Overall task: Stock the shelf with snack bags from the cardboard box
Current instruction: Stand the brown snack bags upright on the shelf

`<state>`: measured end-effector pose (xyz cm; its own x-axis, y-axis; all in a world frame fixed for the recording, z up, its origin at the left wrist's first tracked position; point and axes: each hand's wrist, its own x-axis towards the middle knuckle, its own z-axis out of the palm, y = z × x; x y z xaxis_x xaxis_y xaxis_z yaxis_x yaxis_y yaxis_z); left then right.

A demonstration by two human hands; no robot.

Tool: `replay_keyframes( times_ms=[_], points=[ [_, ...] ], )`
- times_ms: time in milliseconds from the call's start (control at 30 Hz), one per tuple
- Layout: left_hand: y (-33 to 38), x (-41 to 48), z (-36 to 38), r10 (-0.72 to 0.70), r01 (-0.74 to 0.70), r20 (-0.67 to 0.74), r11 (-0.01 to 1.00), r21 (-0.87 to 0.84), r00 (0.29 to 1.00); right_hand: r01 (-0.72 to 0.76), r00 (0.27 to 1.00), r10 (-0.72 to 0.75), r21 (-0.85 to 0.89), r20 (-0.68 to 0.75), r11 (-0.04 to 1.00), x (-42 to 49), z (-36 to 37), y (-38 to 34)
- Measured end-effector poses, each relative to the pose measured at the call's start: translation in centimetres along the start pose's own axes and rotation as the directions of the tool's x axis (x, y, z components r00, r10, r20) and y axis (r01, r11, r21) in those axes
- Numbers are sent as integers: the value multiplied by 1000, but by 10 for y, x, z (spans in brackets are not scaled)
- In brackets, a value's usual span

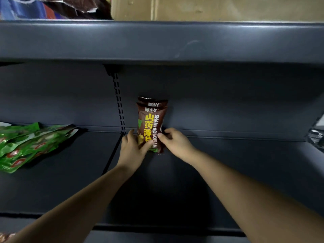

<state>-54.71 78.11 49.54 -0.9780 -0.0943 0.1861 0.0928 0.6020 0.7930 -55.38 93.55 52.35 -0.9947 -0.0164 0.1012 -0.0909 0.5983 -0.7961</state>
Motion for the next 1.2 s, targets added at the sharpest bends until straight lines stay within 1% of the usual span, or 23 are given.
replay_keyframes(
  times_ms=[100,167,233,333,400,433,500,600,667,767,900,967,1033,1067,1133,1200],
  points=[
    [12,-21,-5,34,-28,-138,998,50,990,-6,1000,7,-29,9,1000,-21,-14,4],
    [24,-39,-2,106,-91,-221,993,76,969,-9,1000,9,-22,6,1000,-41,-25,6],
    [41,-61,1,180,-171,-237,984,58,955,-9,1000,9,-3,4,1000,-64,-38,8],
    [59,-91,10,284,-288,-164,958,-3,945,16,1000,-15,-25,18,1000,-100,-63,9],
    [68,-116,17,332,-336,-104,941,-31,938,34,999,-33,-57,26,998,-122,-83,9],
    [74,-131,22,344,-349,-83,936,-47,935,41,999,-40,-63,27,997,-132,-93,10],
    [83,-164,33,361,-364,-68,931,-25,930,62,998,-60,-68,25,996,-152,-112,16],
    [100,-206,56,320,-318,11,945,-76,947,65,997,-63,-46,46,997,-185,-137,28],
    [112,-230,73,354,-344,74,932,-118,932,65,996,-63,-32,69,997,-210,-154,41],
    [128,-267,105,428,-409,118,900,-151,896,33,994,-33,3,101,999,-248,-173,69],
    [119,-309,159,410,-395,250,912,-111,877,-61,993,54,64,106,996,-295,-182,124],
    [110,-327,181,370,-361,320,928,-88,872,-127,986,124,28,109,991,-320,-183,159],
    [100,-342,198,248,-249,388,967,-48,888,-212,962,216,-44,166,976,-344,-180,198],
    [94,-348,206,168,-189,430,982,6,887,-261,941,275,-91,200,961,-355,-178,218],
    [76,-358,222,57,-142,511,982,128,858,-337,896,367,-156,251,929,-374,-172,254],
    [62,-363,235,-55,-59,549,981,188,834,-380,860,429,-214,278,900,-386,-162,283]
  ],
)
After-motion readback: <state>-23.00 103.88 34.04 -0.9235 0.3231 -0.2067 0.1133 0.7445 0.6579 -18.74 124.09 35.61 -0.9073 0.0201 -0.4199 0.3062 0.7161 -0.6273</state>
